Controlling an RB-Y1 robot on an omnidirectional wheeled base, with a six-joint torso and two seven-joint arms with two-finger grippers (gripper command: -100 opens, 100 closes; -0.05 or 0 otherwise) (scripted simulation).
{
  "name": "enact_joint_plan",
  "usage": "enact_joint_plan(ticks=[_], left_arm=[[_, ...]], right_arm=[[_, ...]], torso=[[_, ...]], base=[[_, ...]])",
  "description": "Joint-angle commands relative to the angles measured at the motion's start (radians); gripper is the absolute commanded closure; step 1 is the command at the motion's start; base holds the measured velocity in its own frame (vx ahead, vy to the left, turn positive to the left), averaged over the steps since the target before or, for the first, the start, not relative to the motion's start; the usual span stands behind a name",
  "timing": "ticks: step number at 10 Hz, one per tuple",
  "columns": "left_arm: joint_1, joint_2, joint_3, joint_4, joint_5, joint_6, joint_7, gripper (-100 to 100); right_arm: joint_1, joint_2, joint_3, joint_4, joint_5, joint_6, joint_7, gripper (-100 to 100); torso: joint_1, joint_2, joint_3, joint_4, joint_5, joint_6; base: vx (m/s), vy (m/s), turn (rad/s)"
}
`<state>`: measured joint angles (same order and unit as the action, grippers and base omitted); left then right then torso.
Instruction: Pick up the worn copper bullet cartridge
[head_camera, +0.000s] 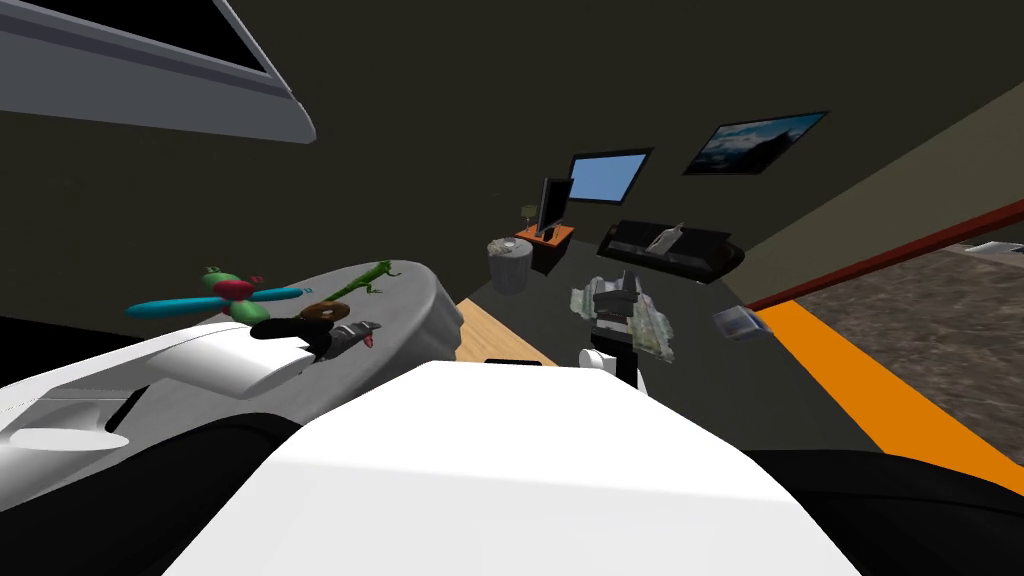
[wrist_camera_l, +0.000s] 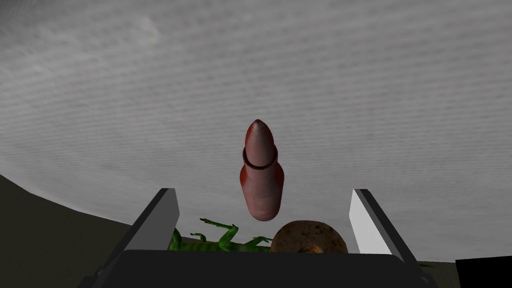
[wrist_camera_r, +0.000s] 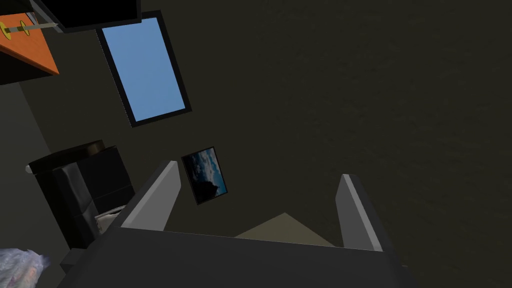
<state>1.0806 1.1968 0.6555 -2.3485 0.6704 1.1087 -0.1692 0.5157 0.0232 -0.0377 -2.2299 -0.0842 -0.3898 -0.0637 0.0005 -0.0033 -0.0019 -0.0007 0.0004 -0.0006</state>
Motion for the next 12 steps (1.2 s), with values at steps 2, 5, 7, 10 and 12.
enact_joint_plan(ticks=[2, 5, 7, 10, 12], left_arm=[[0.007, 0.015, 0.004, 0.0, 0.005, 0.018, 0.001, -100], [-0.009, -0.002, -0.035, 0.045, -0.019, -0.011, -0.01, -100], [-0.013, -0.007, -0.047, 0.056, -0.027, -0.017, -0.012, -100], [-0.013, -0.008, -0.049, 0.059, -0.028, -0.021, -0.013, 100], [-0.013, -0.008, -0.049, 0.058, -0.028, -0.021, -0.013, 100]], right_arm=[[0.0, 0.0, 0.0, 0.0, 0.0, 0.0, 0.0, 0], [0.0, 0.0, 0.0, 0.0, 0.0, 0.0, 0.0, 0], [0.0, 0.0, 0.0, 0.0, 0.0, 0.0, 0.0, 0], [0.0, 0.0, 0.0, 0.0, 0.0, 0.0, 0.0, 0], [0.0, 0.0, 0.0, 0.0, 0.0, 0.0, 0.0, 0]], torso=[[0.0, 0.001, 0.0, 0.0, 0.0, 0.0], [-0.001, 0.003, 0.002, 0.001, 0.0, 0.0], [-0.001, 0.003, 0.002, 0.001, 0.0, 0.0], [-0.002, 0.003, 0.002, 0.001, 0.0, 0.0], [-0.002, 0.003, 0.002, 0.001, 0.0, 0.0]], base=[[0.019, 0.012, -0.045], [0.004, 0.003, -0.06], [0.004, 0.008, -0.043], [0.0, 0.0, 0.0], [0.0, 0.0, 0.0]])
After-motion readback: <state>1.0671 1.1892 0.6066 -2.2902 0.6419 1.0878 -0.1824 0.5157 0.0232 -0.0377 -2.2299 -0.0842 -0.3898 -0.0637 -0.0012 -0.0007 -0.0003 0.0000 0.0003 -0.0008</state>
